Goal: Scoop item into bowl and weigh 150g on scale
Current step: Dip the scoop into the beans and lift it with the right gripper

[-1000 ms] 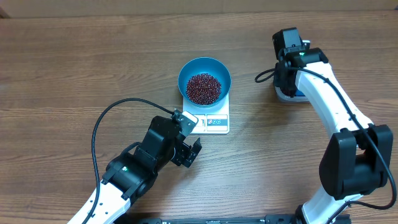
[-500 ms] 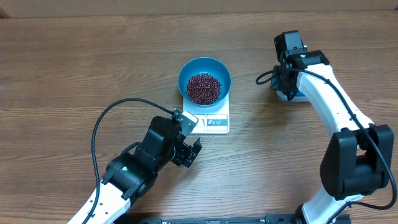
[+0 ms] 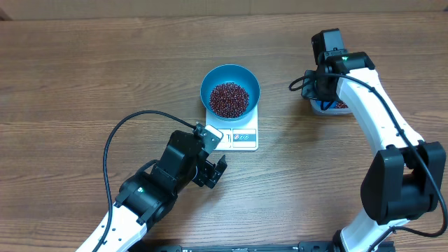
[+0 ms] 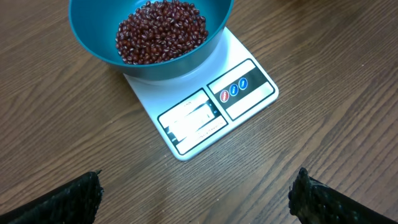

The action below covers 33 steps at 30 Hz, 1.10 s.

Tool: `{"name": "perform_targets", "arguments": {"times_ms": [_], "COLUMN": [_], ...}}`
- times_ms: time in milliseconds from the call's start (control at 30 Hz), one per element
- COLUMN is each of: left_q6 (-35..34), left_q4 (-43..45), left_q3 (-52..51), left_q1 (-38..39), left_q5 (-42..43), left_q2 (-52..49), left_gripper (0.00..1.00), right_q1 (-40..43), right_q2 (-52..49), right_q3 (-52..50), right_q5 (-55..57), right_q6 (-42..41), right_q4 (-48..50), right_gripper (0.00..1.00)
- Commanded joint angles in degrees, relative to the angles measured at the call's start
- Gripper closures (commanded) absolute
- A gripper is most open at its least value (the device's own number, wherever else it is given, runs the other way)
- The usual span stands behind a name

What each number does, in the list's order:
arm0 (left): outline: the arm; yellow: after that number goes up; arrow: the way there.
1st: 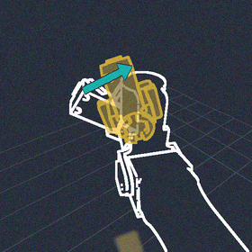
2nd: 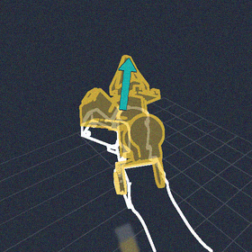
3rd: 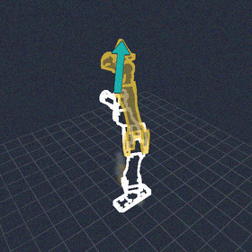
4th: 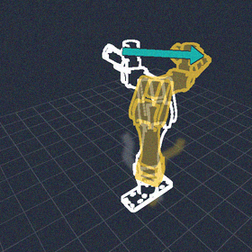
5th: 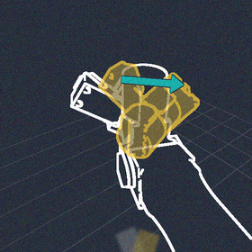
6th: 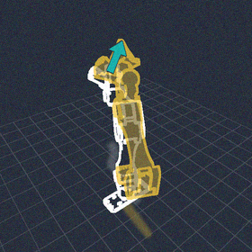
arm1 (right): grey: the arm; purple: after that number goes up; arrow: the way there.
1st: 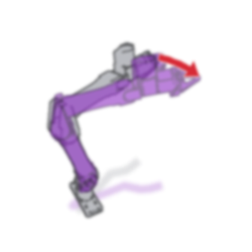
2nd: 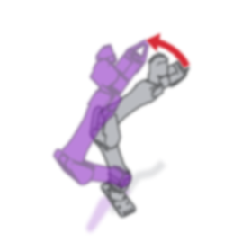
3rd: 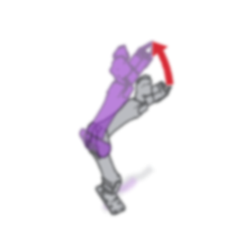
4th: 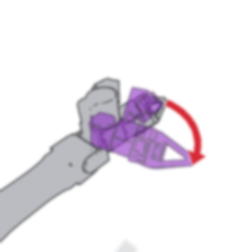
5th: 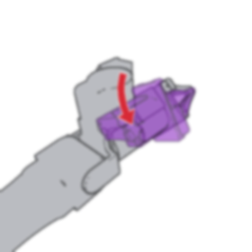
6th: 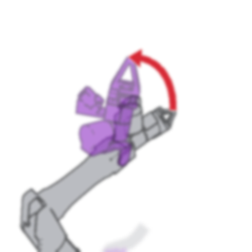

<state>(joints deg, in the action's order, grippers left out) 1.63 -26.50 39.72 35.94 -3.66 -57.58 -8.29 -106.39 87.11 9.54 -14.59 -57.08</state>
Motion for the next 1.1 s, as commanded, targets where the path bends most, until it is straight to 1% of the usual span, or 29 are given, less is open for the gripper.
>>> {"name": "perform_targets", "arguments": {"times_ms": [0, 167, 367, 667, 800, 967, 1067], "left_q6": [-0.35, -0.35, -0.35, -0.35, -0.35, -0.35, -0.35], "left_q4": [0.13, 0.13, 0.13, 0.13, 0.13, 0.13, 0.13], "left_q3": [-0.37, -0.37, -0.37, -0.37, -0.37, -0.37, -0.37], "left_q1": [-0.31, -0.31, -0.31, -0.31, -0.31, -0.31, -0.31], "left_q5": [0.31, 0.31, 0.31, 0.31, 0.31, 0.31, 0.31], "left_q2": [0.7, 0.7, 0.7, 0.7, 0.7, 0.7, 0.7], "left_gripper": [0.0, 0.0, 0.0, 0.0, 0.0, 0.0, 0.0], "right_q1": [0.79, 4.46, 10.93, 18.16, 20.02, 21.29, 22.32], "right_q2": [0.5, 0.5, 0.5, 0.5, 0.5, 0.5, 0.5], "right_q3": [2.67, 2.67, 2.64, 2.64, 2.64, 2.64, 2.64], "right_q5": [-4.33, -7.85, -15.78, -30.49, -32.24, -32.68, -34.8], "right_q6": [-0.24, -0.2, 1.84, 12.44, 14.99, 15.13, 15.1], "right_q4": [0.81, 0.85, 0.66, -1.79, -3.32, -4.37, -4.33], "right_gripper": [0.96, 0.96, 0.96, 0.96, 0.96, 0.96, 0.96]}}
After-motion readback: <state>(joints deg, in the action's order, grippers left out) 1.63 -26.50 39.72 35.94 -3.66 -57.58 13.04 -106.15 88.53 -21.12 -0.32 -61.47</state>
